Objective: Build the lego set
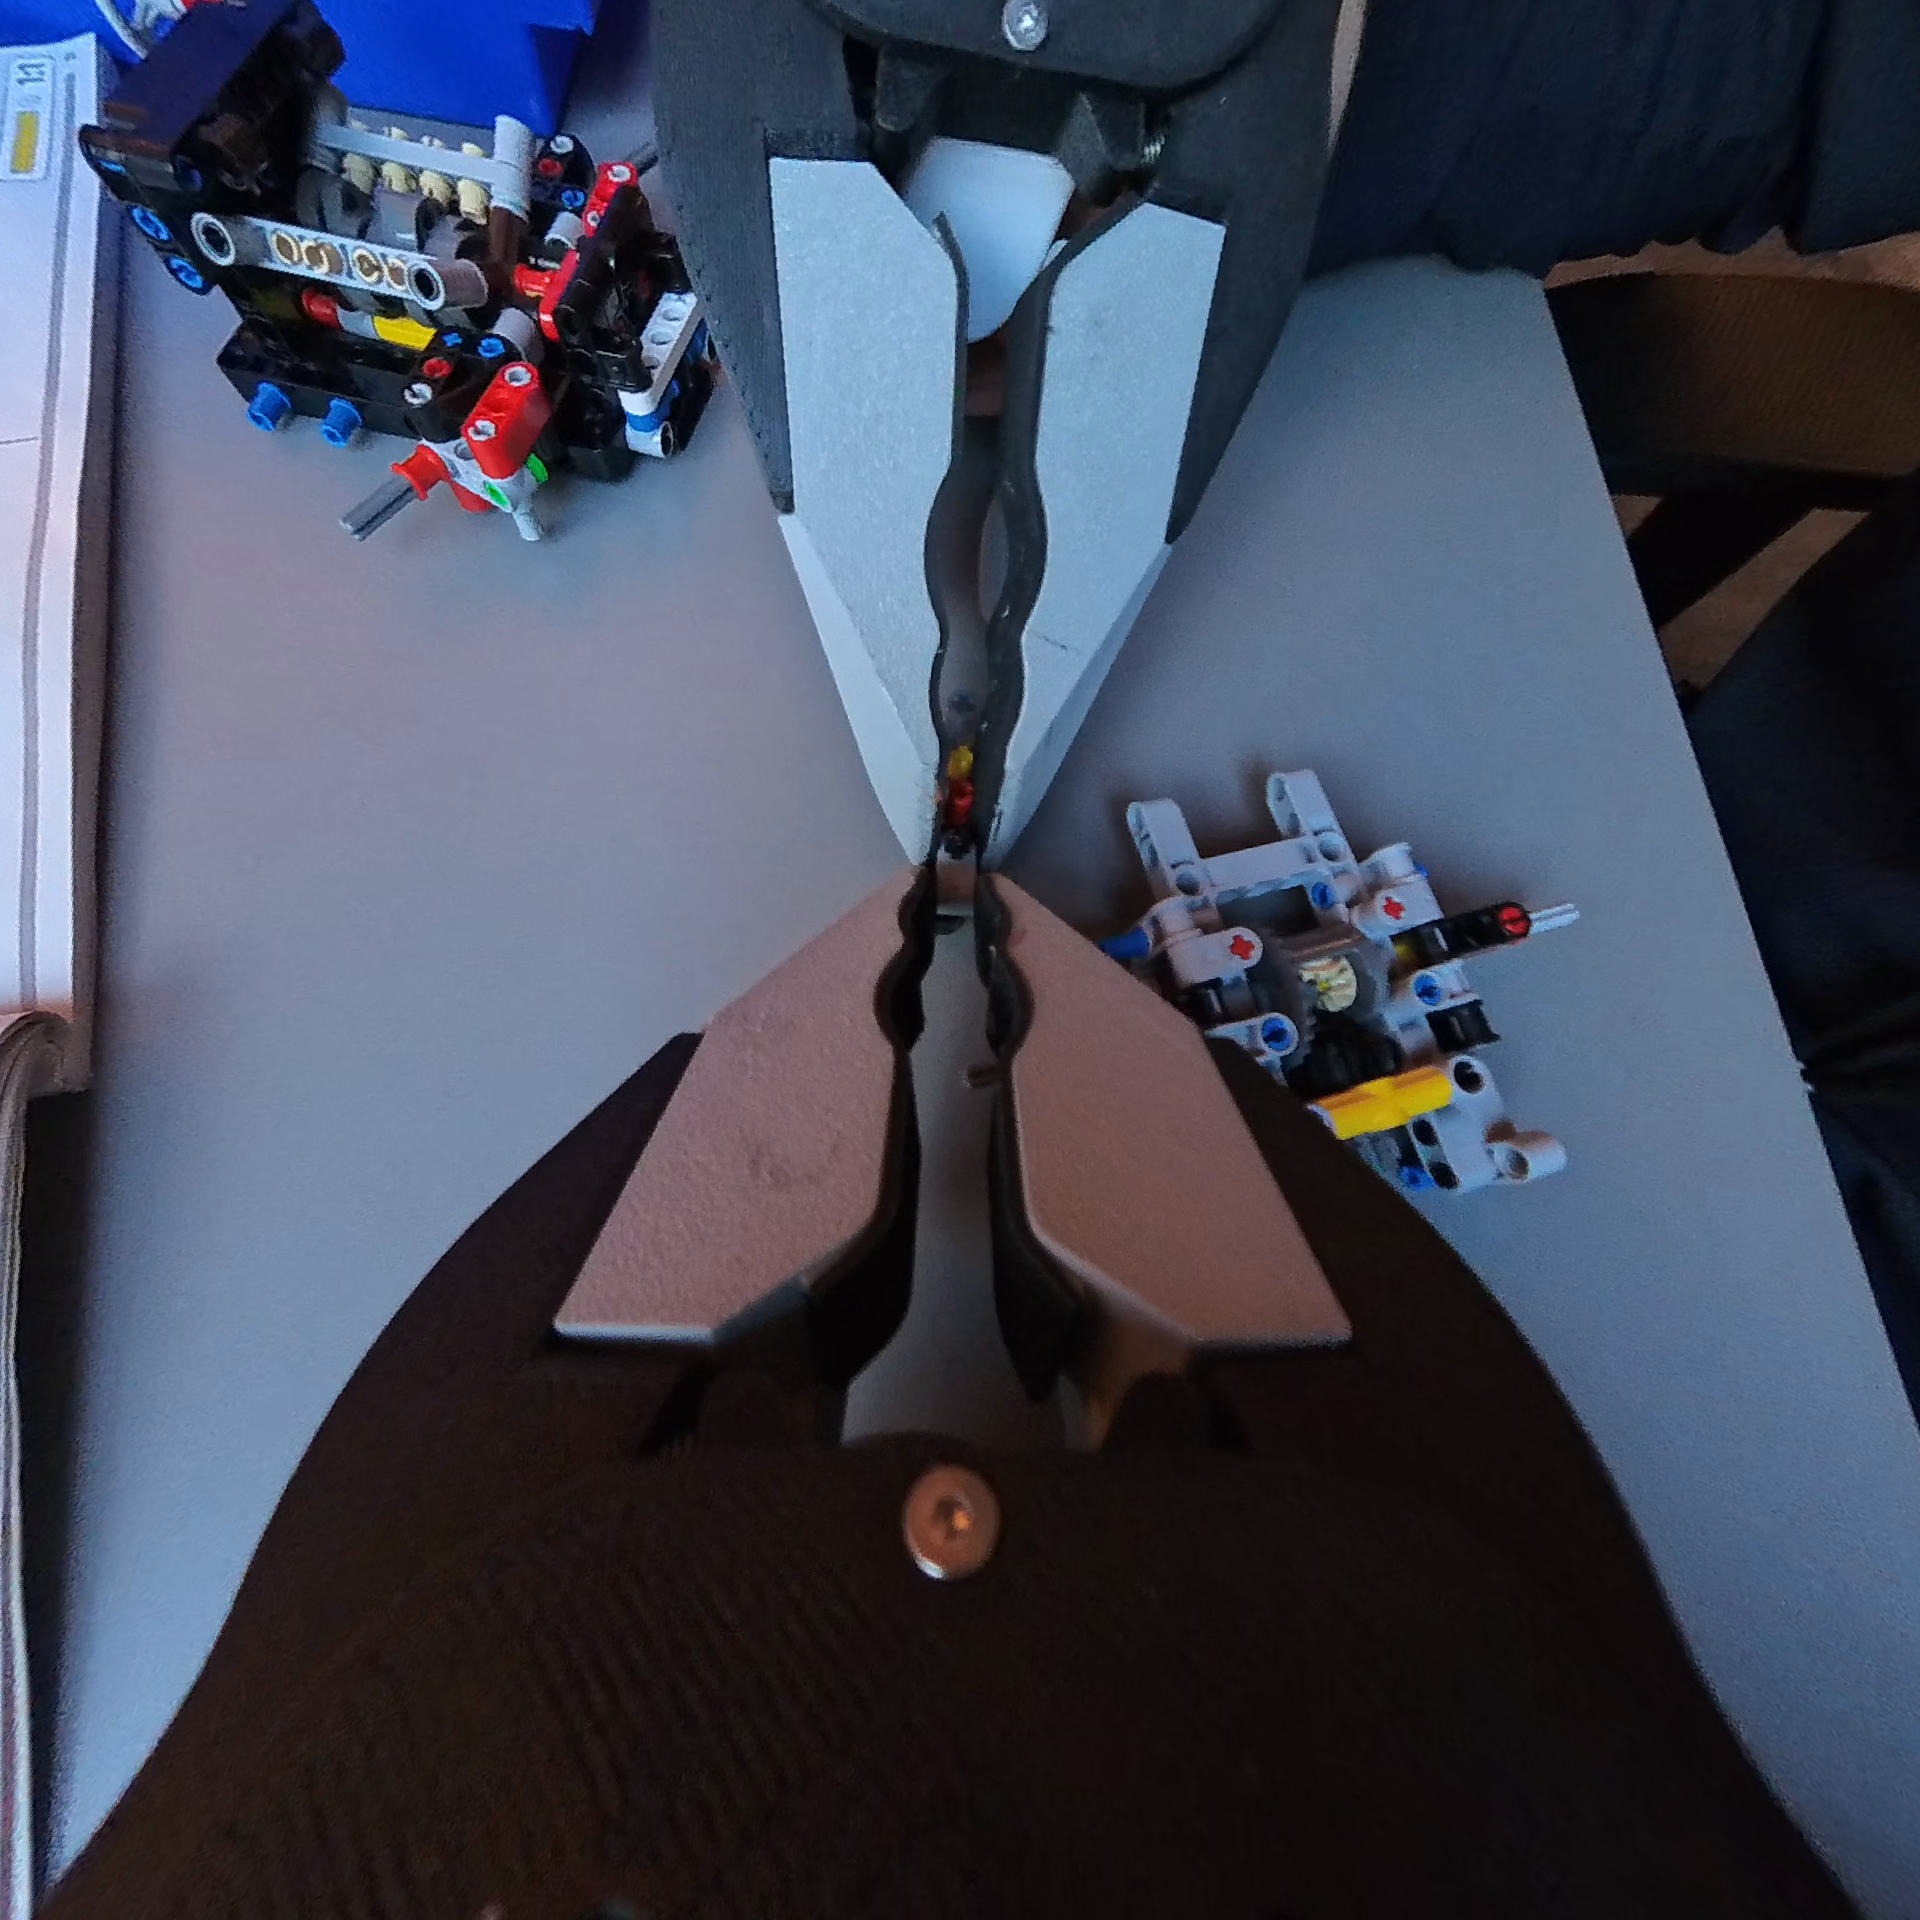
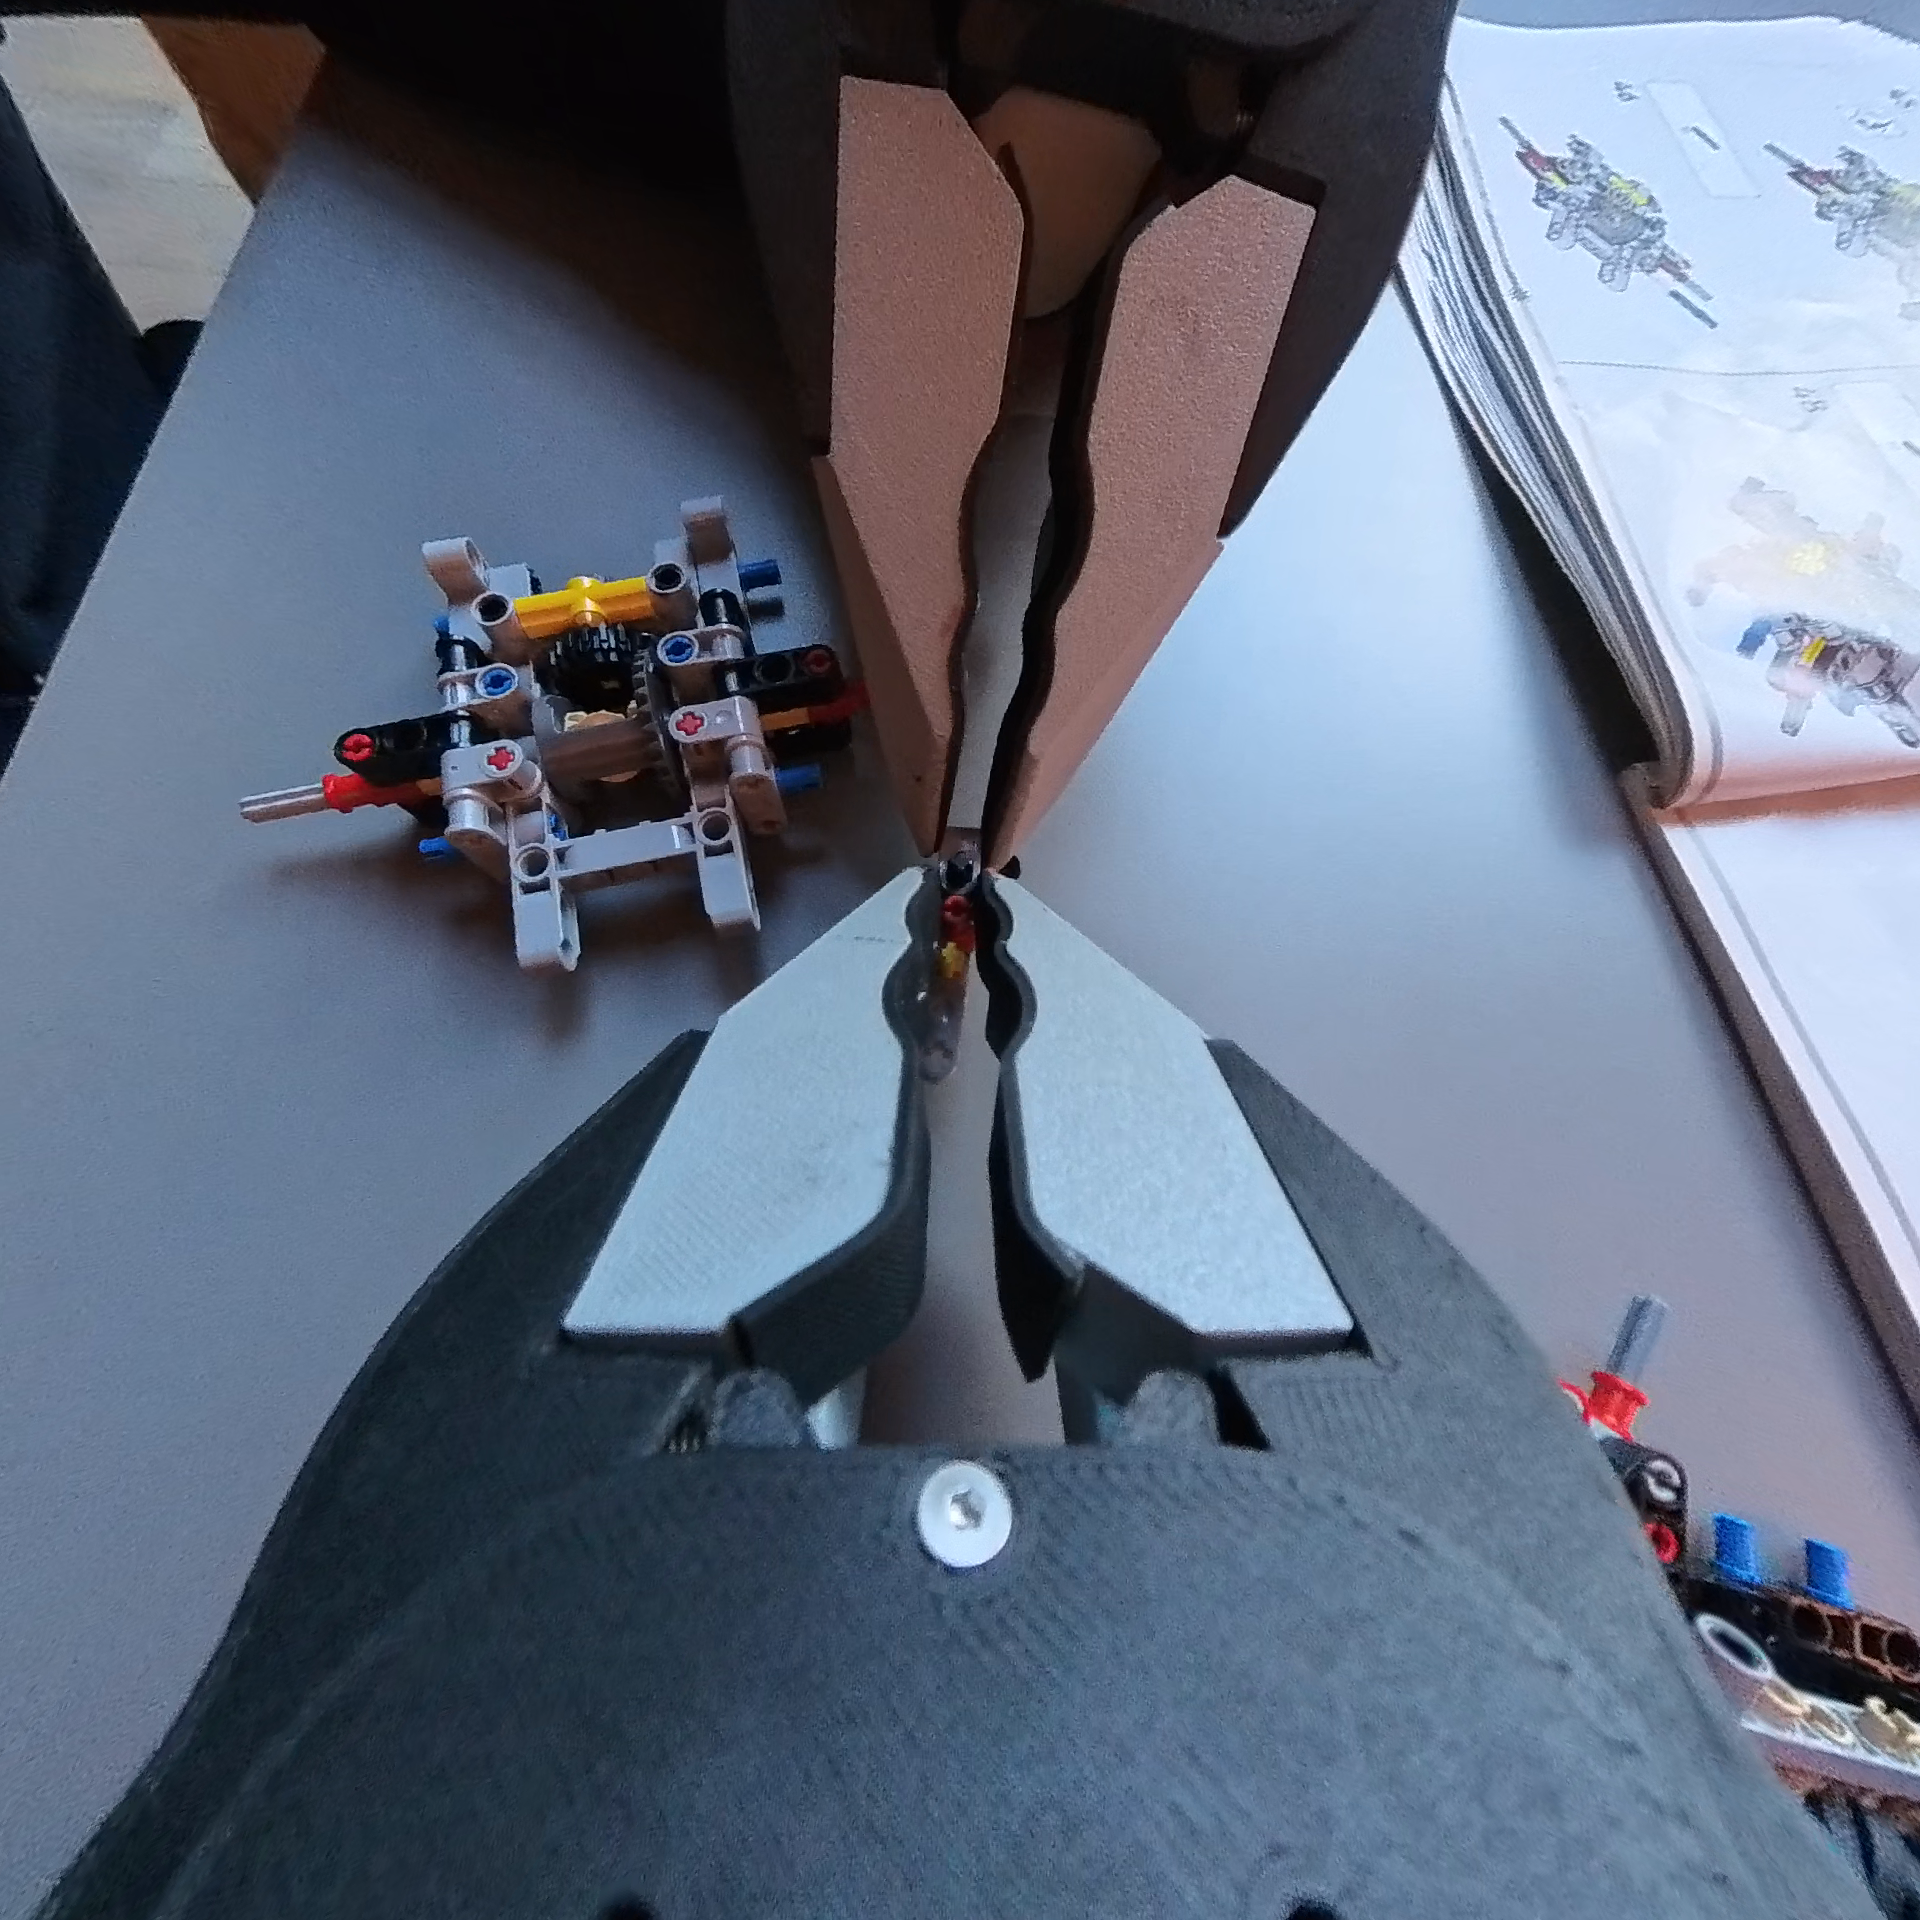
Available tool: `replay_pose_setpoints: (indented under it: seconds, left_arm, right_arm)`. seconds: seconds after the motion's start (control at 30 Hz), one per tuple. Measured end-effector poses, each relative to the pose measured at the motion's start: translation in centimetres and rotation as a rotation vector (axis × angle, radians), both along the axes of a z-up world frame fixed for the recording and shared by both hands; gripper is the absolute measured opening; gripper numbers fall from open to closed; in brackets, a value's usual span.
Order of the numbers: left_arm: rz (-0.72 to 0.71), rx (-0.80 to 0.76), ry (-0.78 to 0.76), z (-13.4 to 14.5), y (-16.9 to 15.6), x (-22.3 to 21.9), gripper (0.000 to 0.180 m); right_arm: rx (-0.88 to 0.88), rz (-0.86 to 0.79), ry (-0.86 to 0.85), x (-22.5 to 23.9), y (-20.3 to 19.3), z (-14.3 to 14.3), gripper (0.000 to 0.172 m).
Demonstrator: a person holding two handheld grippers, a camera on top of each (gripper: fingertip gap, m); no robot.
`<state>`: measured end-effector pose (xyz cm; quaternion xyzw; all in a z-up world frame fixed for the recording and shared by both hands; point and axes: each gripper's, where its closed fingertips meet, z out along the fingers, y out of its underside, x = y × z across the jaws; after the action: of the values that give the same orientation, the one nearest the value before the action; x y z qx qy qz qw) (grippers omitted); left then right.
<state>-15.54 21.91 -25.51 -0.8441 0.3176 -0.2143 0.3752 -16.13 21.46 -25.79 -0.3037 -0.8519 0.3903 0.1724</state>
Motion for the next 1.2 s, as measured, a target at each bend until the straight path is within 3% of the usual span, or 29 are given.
replay_pose_setpoints:
  seconds: [0.17, 0.37, 0.5, 0.67, 0.77, 0.83, 0.9, 1.2]
  left_arm:
    - [-0.004, -0.015, -0.013, 0.0, 0.0, 0.0, 0.005]
    - [0.023, -0.058, -0.066, 0.0, 0.0, -0.2, 0.005]
    - [0.052, -0.048, -0.058, 0.1, 0.0, -0.4, 0.005]
    - [0.143, -0.082, -0.103, 0.1, 0.7, -1.7, 0.005]
    - [0.169, -0.114, -0.139, 0.1, 0.7, -2.1, 0.008]
    - [0.138, -0.131, -0.157, 0.1, 0.3, -1.8, 0.01]
    - [0.12, -0.121, -0.151, 0.2, 0.1, -1.7, 0.024]
    - [0.082, -0.104, -0.09, -0.2, -0.6, -2.0, 0.027]
  right_arm:
    - [0.019, -0.003, 0.003, 0.0, 0.0, -0.1, 0.003]
    - [-0.088, -0.032, -0.085, -0.2, 0.0, 0.0, 0.004]
    - [0.001, -0.098, 0.025, -1.0, 1.3, 0.6, 0.03]
    - [-0.014, -0.128, 0.088, -0.8, 2.6, 2.1, 0.032]
    - [-0.017, -0.144, 0.055, -0.9, 3.2, 1.5, 0.031]
    - [-0.009, -0.132, 0.027, -0.7, 3.1, 0.8, 0.031]
    - [0.01, -0.116, 0.007, -0.6, 2.8, 0.2, 0.031]
    - [0.017, -0.064, 0.014, -0.2, 1.8, 0.1, 0.026]
